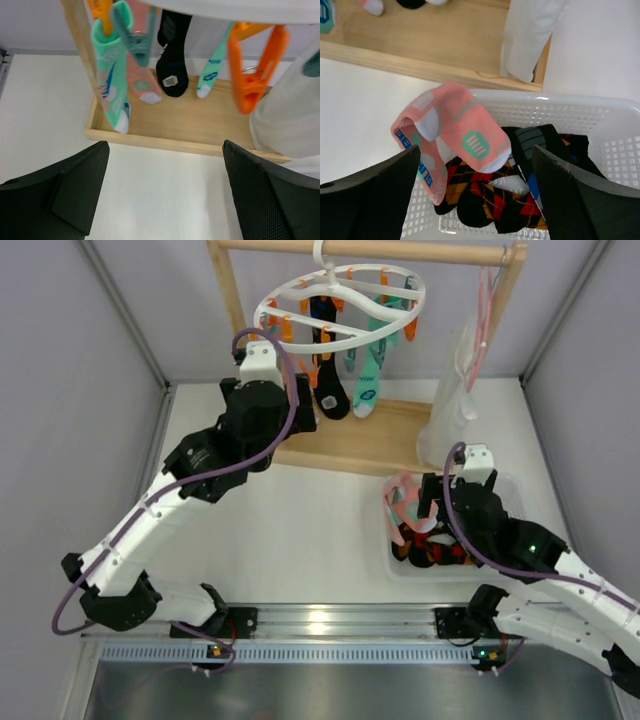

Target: Remove the socks clipped to the hanger

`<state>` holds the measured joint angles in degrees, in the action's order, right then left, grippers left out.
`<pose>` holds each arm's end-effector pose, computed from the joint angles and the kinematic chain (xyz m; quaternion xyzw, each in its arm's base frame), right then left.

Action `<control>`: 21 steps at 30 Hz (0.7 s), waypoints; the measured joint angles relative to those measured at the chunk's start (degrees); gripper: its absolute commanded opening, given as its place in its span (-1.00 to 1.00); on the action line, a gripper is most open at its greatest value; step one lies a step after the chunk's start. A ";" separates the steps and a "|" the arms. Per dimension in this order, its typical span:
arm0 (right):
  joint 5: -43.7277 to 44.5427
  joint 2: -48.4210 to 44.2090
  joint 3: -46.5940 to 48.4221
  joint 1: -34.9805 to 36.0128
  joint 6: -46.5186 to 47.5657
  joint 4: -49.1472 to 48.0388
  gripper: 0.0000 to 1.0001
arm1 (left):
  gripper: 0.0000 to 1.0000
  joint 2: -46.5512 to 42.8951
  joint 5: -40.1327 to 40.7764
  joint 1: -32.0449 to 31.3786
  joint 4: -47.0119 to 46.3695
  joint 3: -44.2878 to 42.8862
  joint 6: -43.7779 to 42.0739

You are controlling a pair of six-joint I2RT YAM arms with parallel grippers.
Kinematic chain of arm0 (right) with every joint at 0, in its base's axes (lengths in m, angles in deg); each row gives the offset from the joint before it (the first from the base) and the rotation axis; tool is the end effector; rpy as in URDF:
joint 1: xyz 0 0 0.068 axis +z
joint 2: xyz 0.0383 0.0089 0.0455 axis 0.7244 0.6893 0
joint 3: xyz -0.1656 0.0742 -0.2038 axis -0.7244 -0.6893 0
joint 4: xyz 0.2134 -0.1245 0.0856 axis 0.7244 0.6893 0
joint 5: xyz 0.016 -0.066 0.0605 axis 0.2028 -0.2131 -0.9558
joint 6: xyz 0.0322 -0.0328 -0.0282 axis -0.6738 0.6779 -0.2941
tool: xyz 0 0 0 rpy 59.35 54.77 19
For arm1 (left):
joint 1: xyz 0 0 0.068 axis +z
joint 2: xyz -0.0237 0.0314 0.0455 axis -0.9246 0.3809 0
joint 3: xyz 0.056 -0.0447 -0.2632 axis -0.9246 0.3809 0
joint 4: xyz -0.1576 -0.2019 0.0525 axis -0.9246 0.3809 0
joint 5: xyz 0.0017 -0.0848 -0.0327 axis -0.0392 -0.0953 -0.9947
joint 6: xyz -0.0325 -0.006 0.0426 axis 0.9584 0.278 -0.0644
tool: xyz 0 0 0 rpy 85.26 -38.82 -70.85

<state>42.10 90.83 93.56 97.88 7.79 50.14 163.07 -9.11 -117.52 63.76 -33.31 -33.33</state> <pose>0.1048 0.0939 0.3302 -0.0249 0.8307 0.0450 0.5543 0.1827 -0.1799 0.4938 -0.0206 0.7892 -0.0807 0.6085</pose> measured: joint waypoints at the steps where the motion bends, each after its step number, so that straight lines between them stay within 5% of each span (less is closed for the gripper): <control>1: 0.02 -0.61 0.48 0.00 0.24 0.15 0.77 | 0.97 -1.88 0.07 0.76 -0.11 2.12 0.02; 8: -7.76 0.33 2.56 -0.11 4.13 -4.59 0.71 | 0.97 -9.18 -2.34 13.35 1.25 11.93 0.55; 13: -21.40 7.06 2.14 -0.26 6.82 -15.45 0.64 | 0.97 -10.58 -2.40 15.78 3.61 15.32 0.42; 21: -34.71 21.59 2.12 -0.22 7.76 -37.24 0.99 | 0.97 -22.43 -1.95 15.82 4.74 22.91 -0.09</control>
<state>7.39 112.43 95.68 97.67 15.55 12.90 140.65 -11.06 -101.69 68.50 -10.40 -33.42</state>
